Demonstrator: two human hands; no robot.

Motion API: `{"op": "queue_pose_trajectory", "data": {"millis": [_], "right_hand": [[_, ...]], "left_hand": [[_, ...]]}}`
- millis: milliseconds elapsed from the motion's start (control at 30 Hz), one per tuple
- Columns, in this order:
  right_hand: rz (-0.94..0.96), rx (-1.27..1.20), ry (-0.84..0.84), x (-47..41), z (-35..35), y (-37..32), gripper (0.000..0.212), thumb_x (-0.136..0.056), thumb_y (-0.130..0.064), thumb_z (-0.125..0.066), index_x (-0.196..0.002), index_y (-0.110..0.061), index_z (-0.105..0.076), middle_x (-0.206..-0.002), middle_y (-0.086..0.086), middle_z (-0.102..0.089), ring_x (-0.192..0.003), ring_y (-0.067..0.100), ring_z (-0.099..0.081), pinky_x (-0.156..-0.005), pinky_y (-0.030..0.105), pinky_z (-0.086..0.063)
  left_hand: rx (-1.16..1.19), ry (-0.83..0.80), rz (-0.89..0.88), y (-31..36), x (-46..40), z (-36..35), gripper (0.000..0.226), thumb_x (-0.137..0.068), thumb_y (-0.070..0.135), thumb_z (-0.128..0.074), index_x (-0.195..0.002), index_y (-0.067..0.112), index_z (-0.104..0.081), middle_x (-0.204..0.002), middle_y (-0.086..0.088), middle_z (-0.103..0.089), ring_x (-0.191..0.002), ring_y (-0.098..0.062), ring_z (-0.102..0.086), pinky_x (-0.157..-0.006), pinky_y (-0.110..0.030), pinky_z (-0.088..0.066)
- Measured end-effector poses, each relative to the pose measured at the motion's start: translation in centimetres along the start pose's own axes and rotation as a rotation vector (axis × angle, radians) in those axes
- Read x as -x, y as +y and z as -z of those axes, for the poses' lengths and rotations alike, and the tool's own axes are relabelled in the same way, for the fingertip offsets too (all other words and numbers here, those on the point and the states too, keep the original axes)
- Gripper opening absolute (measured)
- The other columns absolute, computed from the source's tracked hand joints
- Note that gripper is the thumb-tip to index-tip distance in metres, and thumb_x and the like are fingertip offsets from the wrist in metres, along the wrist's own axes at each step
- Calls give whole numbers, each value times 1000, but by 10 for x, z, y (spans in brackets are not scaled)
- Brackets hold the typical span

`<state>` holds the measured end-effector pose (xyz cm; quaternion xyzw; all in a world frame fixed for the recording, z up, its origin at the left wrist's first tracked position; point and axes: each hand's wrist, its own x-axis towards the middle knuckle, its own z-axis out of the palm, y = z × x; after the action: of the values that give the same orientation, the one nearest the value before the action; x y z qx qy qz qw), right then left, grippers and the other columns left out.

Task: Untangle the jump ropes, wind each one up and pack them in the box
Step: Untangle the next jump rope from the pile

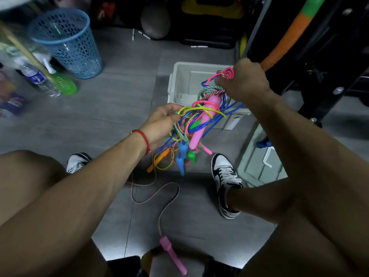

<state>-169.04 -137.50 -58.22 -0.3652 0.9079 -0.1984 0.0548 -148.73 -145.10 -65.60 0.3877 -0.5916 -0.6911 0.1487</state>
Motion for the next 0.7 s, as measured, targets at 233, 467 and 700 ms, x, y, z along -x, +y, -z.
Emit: {"op": "queue_pose_trajectory", "data": {"millis": [233,467,700], "right_hand": [[-76,-152,-90,1,0,6,72,-67,-75,-63,-89,-6,-70,-88,20,-69,-85,33,-67,-66,34,-46],[-209,-450,30,2,6,7,42,-82,-45,-77,-77,-4,-73,-70,11,-68,-60,23,-61,-62,36,-51],[-230,-440,66,4,7,4,45,-82,-47,-76,-75,-2,-71,-60,6,-62,-53,18,-54,-59,36,-50]], "left_hand": [[-305,-107,-196,-14,0,9,26,-94,-2,-62,-111,16,-57,-101,-4,-65,-75,1,-62,-71,-19,-52],[-642,14,-309,-5,4,13,20,-93,28,-68,-113,26,-65,-103,3,-69,-94,-15,-64,-87,-28,-52],[-967,-23,-364,-5,4,24,20,-97,31,-60,-113,25,-70,-95,-6,-73,-96,-29,-65,-80,-32,-48]]}}
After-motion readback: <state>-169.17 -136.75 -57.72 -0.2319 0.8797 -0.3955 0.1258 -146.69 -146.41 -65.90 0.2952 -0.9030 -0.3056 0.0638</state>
